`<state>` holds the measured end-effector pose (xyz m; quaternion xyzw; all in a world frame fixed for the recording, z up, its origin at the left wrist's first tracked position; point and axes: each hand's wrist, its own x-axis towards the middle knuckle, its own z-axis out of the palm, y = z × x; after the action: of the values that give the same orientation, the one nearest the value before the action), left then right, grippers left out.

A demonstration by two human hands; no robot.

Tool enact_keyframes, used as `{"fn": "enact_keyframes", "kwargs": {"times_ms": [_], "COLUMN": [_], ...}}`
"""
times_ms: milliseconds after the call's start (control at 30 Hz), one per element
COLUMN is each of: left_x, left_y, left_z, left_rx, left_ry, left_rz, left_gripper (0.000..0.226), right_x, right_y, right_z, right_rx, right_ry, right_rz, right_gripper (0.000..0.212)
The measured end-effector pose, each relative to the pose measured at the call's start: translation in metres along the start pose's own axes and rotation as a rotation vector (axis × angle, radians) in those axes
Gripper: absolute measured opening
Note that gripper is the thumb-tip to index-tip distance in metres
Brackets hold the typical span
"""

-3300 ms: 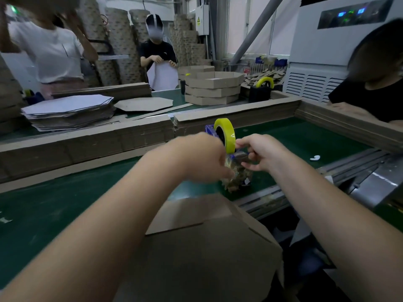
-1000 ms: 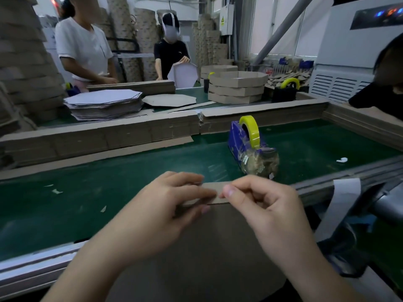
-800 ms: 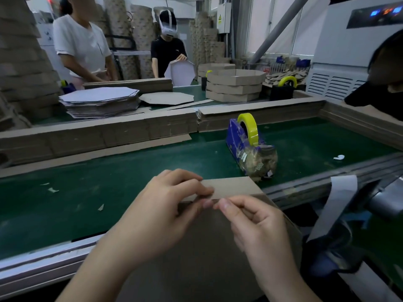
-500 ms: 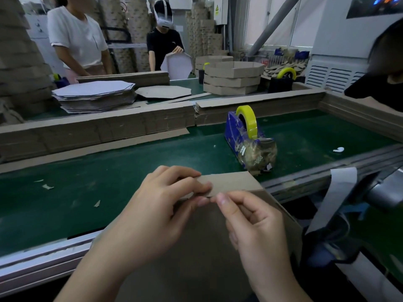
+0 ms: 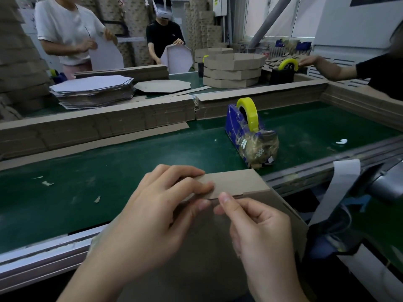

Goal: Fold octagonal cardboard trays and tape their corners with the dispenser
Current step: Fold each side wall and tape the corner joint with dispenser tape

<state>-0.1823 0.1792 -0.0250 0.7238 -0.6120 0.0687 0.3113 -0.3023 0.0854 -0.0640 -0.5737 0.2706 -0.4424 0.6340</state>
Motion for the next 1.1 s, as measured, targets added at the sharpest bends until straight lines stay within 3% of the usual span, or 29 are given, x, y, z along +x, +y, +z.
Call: {"fn": "enact_keyframes", "kwargs": {"times_ms": [133,367,533,700,933,1000,1100], "left_x": [0.000,0.004,0.009,0.016,0.016,0.014,0.012], "left_y": [0.002,0.004,0.015,0.021,0.011,0.008,0.006], "left_z": [-0.004,-0.009,0.000,0.011,0.010,0.008,0.007], "left_rx": [-0.049,-0.033,0.015,0.086,0.110,0.128,0.212], "left_ry": [-0.020,-0.089,0.021,0.142,0.153,0.148,0.090], "left_rz": [-0.019,-0.049,-0.151,-0.140,-0.113,-0.113,-0.076], "left_gripper": [0.016,0.038,0.039,0.037,0.038,0.038,0.038], "right_x": [-0.001,-0.002,-0.001,0.000,-0.001,-0.001,0.011], "right_y": [-0.003,-0.008,-0.006,-0.005,0.005,0.007,0.001], "right_z": [-0.001,-0.009,-0.014,-0.014,-0.027,-0.029,-0.036], "right_rx": [-0.002,0.044,0.056,0.094,-0.128,-0.072,-0.179], "right_ry": [-0.026,-0.149,-0.208,-0.248,-0.394,-0.303,-0.065], "right_rz": [0.041,0.090,0.126,0.210,0.422,0.287,-0.147], "right_gripper": [0.026,0.029,0.032,0.033,0.061,0.048,0.032]}}
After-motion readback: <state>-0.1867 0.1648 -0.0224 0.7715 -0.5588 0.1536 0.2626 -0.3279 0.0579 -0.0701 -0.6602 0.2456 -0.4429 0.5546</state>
